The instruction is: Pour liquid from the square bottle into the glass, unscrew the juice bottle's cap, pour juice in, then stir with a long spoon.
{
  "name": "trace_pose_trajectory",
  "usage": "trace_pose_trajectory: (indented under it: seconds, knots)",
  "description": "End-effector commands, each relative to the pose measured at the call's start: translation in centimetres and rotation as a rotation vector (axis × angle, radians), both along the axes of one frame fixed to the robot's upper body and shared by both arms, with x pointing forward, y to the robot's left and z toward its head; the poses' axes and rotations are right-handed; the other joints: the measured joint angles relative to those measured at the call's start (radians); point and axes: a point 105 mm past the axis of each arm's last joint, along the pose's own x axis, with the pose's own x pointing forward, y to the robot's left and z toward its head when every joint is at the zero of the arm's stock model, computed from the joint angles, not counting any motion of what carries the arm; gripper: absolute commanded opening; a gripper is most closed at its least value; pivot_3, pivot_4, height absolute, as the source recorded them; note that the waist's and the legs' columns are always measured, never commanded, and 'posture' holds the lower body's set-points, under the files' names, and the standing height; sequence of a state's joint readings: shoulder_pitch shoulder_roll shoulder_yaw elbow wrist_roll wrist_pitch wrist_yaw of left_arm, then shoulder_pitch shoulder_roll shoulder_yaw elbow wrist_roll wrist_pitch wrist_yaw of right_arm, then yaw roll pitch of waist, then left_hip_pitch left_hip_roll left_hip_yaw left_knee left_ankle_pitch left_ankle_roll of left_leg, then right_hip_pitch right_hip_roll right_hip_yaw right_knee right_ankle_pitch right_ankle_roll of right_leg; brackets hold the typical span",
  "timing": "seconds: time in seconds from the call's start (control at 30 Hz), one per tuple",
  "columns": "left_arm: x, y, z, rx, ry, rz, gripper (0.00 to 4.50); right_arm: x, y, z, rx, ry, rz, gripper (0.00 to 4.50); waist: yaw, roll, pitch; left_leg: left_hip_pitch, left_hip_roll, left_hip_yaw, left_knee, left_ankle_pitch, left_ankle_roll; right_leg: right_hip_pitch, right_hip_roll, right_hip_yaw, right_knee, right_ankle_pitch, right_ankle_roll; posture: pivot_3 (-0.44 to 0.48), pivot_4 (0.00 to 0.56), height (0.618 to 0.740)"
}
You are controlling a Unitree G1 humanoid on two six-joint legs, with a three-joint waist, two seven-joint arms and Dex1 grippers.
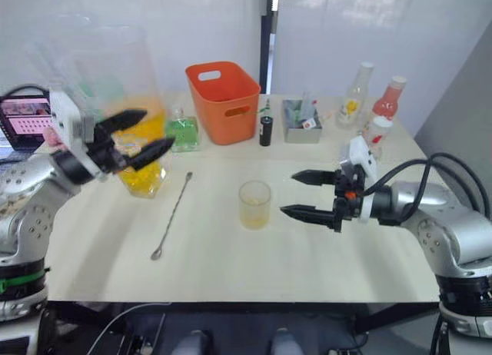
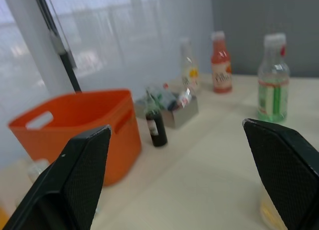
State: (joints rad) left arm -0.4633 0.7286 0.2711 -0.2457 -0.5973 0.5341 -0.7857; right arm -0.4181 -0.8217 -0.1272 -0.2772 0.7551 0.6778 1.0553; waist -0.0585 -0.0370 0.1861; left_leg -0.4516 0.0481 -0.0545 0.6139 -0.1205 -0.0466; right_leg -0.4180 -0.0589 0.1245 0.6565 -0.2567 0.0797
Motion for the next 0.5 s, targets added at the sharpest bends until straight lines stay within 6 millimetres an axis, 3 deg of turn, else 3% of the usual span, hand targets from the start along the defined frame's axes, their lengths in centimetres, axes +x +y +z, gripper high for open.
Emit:
trace_pose_trajectory:
  seconds: [0.03, 0.13, 0.33, 0.43, 0.5]
  knots:
    - [-1.3, 0.5, -1.0, 0.034, 0.030, -0.030, 4.48, 0.3, -1.1, 0.3, 0.016, -0.067, -0.074, 4.50, 0.001, 0.000, 0.000, 0.000, 0.000, 0.000, 0.000, 0.000, 0.000, 0.000, 0.000, 0.000, 0.000, 0.000, 0.000, 0.000, 0.150, 0.740]
    - [-2.9, 0.9, -3.8, 0.097, 0.112, -0.067, 4.48, 0.8, -3.0, -0.9, 0.020, -0.062, -0.171, 4.50, 0.000, 0.000, 0.000, 0.000, 0.000, 0.001, 0.000, 0.000, 0.000, 0.000, 0.000, 0.000, -0.001, 0.000, 0.000, 0.000, 0.150, 0.740]
    - [-4.1, 5.6, -7.7, 0.104, 0.197, 0.076, 4.48, 2.0, -8.3, -3.5, 0.014, -0.088, -0.433, 4.50, 0.004, 0.000, 0.000, 0.002, 0.001, 0.002, -0.001, 0.000, 0.000, 0.000, 0.000, 0.000, -0.001, -0.002, -0.002, 0.000, 0.150, 0.740]
    - [-5.5, 10.4, -10.7, 0.092, 0.238, 0.220, 4.48, 2.0, -11.7, -5.1, 0.004, -0.099, -0.565, 4.50, 0.001, 0.000, 0.000, 0.005, 0.002, 0.004, -0.003, 0.000, 0.000, 0.001, -0.001, 0.001, -0.001, -0.006, -0.005, 0.000, 0.150, 0.740]
    - [-6.2, 12.1, -11.6, 0.089, 0.254, 0.258, 4.48, 1.7, -12.7, -5.5, 0.001, -0.103, -0.593, 4.50, -0.002, 0.000, 0.000, 0.007, 0.002, 0.005, -0.006, 0.000, 0.000, 0.001, -0.001, 0.001, -0.001, -0.008, -0.007, 0.000, 0.150, 0.740]
